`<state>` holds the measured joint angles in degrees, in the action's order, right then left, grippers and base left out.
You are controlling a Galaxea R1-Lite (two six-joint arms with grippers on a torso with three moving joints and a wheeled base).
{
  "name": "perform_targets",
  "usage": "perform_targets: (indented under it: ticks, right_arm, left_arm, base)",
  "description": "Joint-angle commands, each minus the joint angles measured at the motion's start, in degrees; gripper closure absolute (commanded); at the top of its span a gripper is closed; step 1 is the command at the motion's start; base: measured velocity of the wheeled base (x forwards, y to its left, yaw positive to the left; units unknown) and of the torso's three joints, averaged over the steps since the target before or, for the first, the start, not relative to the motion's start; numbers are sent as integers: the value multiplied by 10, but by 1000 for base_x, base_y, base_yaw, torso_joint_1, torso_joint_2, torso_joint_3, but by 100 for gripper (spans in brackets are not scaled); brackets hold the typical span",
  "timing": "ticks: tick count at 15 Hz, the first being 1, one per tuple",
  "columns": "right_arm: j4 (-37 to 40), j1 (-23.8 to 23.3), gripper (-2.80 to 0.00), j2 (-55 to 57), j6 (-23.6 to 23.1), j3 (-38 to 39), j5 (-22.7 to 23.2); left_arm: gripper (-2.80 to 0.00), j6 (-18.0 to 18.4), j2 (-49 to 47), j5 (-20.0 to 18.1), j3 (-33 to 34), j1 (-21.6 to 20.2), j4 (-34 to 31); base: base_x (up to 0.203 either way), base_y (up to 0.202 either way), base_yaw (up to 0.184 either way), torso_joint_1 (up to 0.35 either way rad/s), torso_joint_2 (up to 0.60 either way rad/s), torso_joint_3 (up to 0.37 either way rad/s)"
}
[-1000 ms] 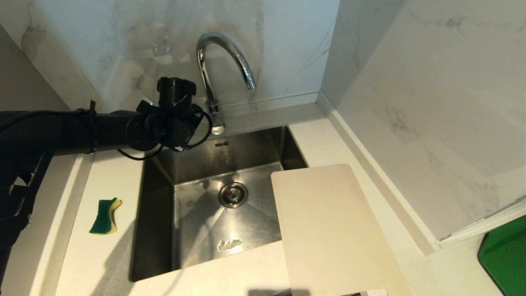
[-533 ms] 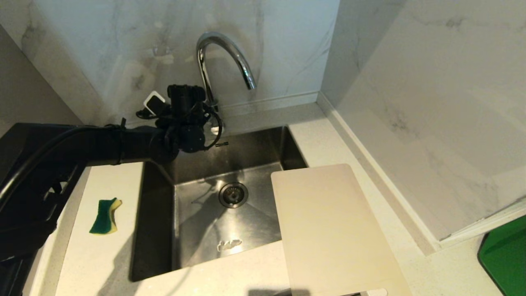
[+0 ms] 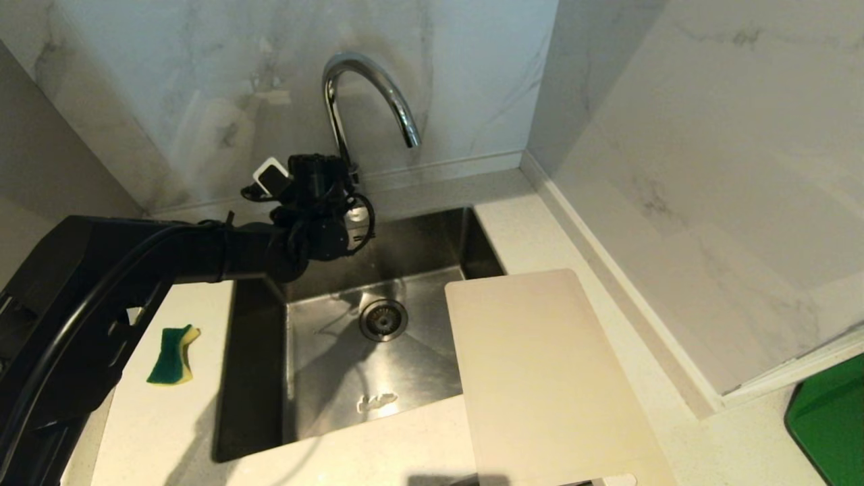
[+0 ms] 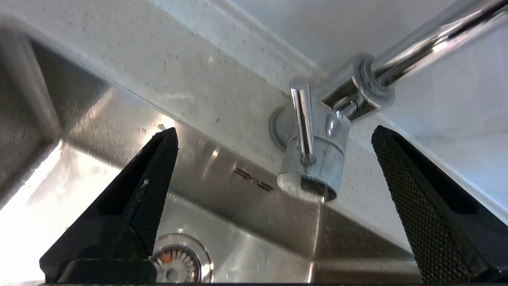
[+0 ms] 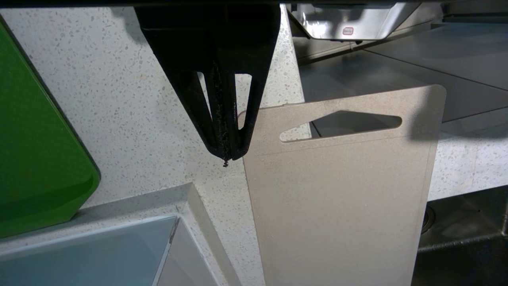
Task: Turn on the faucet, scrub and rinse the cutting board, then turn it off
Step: Turn on the tap
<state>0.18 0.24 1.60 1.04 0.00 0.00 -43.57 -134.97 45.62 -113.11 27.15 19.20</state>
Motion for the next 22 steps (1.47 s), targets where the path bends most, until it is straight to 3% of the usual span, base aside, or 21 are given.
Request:
perform_targets:
  ticks: [1, 8, 18, 22]
  right_arm:
    - [0, 0, 0, 0, 0, 0, 0]
    - [0, 0, 0, 0, 0, 0, 0]
    - [0, 0, 0, 0, 0, 0, 0]
    - [0, 0, 0, 0, 0, 0, 0]
  left_arm:
    - [-280, 10, -8, 3, -1, -12, 15]
    - [-280, 15, -32, -7, -1, -39, 19]
    - [-280, 14, -33, -5, -1, -46, 16]
    - [-280, -2, -20, 3, 2, -45, -35]
  base:
    - [0, 0, 0, 0, 0, 0]
    - [0, 0, 0, 0, 0, 0]
    - [0, 0, 0, 0, 0, 0]
    - [0, 0, 0, 0, 0, 0]
